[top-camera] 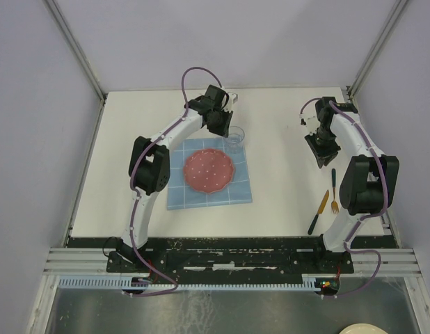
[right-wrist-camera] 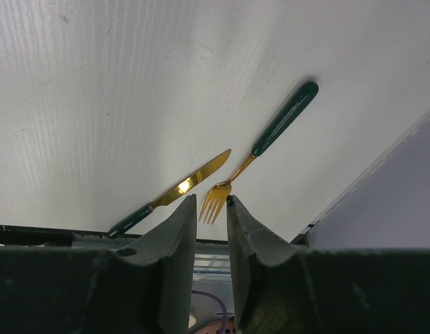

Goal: Set the dinner table for one person
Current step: Place the cup on the napkin.

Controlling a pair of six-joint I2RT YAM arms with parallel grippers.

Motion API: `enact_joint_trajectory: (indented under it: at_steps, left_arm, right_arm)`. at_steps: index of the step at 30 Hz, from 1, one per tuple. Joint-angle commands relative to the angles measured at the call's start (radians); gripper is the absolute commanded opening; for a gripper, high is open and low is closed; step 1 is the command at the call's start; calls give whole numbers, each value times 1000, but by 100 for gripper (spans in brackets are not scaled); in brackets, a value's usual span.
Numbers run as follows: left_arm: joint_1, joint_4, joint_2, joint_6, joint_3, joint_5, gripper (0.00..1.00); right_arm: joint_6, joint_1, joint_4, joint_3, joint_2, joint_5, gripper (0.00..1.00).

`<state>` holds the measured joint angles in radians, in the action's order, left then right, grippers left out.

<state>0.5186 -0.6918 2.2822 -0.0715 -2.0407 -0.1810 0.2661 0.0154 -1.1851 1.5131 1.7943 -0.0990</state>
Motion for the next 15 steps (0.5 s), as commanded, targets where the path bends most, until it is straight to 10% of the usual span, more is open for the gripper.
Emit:
enact_joint_trajectory:
  at_steps: [1,15]
  left_arm:
    - [-2,37,-16,15,-8,20,21]
    - [-1,25,-33,44,-14,37,11]
  right_arm:
    - [-3,3,13,0,-36,-19,32]
    - [-5,3,10,6,-31,-18,31]
